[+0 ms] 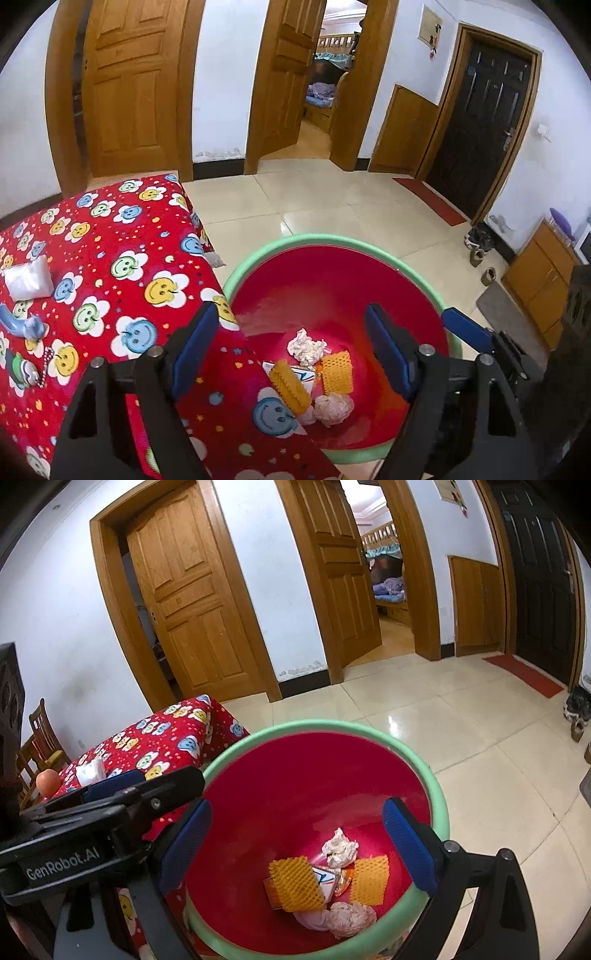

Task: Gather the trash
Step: 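Move both tools back over the table toward the white packet and blue toy, then lower the left tool around the white plastic packet while the right tool reaches for the blue toy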

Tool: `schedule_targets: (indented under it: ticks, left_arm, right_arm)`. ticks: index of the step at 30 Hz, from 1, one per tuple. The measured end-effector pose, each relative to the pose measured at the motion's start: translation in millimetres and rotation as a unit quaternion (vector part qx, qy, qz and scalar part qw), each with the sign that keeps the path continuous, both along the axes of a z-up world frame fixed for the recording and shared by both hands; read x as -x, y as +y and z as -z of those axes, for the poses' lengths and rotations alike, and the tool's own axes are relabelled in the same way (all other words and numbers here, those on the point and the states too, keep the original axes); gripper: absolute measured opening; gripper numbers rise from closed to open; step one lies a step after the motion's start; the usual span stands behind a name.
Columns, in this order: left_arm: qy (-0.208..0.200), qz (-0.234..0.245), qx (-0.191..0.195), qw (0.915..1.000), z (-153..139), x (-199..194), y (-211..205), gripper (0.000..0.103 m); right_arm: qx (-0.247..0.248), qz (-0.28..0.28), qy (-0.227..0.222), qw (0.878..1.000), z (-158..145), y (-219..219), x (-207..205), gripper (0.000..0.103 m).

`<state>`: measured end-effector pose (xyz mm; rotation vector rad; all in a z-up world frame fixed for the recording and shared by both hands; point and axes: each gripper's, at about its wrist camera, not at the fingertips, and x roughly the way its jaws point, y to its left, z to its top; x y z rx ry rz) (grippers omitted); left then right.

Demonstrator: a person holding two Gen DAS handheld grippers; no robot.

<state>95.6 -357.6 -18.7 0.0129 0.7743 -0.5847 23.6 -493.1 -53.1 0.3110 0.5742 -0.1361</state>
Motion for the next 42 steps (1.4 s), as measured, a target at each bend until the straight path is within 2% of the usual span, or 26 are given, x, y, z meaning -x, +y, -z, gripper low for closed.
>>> schedule_targets:
  ticks: [4,6,14,19,21,24,29,31,36,38,39,42]
  left_arm:
    - [0.018,-0.024,0.046,0.9985,-15.1,-13.0,32.4,0.079]
    - [0.027,-0.046,0.046,0.9975,-20.6,-23.3,49.4,0.079]
    - [0.053,-0.1,0.008,0.9935,-22.8,-64.1,129.8,0.085]
    - [0.068,-0.151,-0.031,0.9857,-11.1,-86.5,179.0,0.086]
    - [0.065,-0.176,-0.061,0.9803,-3.9,-94.1,191.2,0.086]
    - [0.068,-0.187,-0.091,0.9757,7.9,-101.6,198.1,0.086]
    - [0.084,-0.159,-0.089,0.9797,20.8,-108.1,187.7,0.086]
    - [0.085,-0.163,-0.086,0.9791,23.5,-111.5,186.3,0.086]
    - [0.099,-0.171,-0.071,0.9777,30.8,-120.7,191.8,0.086]
    - [0.103,-0.168,-0.059,0.9787,32.4,-121.0,194.8,0.081]
    - [0.1,-0.167,-0.056,0.9792,32.7,-121.7,194.3,0.07]
    - [0.082,-0.163,-0.061,0.9813,29.2,-116.5,197.2,0.07]
  right_arm:
    - [-0.013,-0.009,-0.017,1.0,-10.4,6.1,-3.8,0.096]
    - [-0.011,-0.011,-0.018,1.0,-14.2,11.5,-9.2,0.096]
    - [-0.032,-0.026,-0.026,0.999,-27.0,29.6,-27.0,0.096]
    - [-0.029,-0.043,-0.034,0.998,-41.0,52.3,-40.5,0.096]
    - [-0.031,-0.053,-0.035,0.997,-44.8,62.5,-48.0,0.096]
    - [-0.043,-0.066,-0.033,0.996,-48.9,78.0,-60.9,0.096]
    - [-0.082,-0.09,-0.028,0.992,-51.4,102.2,-85.6,0.096]
    - [-0.094,-0.104,-0.023,0.99,-49.7,114.5,-94.9,0.096]
    - [-0.08,-0.123,-0.016,0.989,-48.4,137.6,-106.9,0.096]
    - [-0.083,-0.127,-0.016,0.988,-48.7,140.7,-109.9,0.096]
    - [-0.084,-0.128,-0.015,0.988,-48.7,140.4,-111.4,0.096]
    - [-0.082,-0.129,-0.007,0.988,-44.3,142.2,-115.6,0.096]
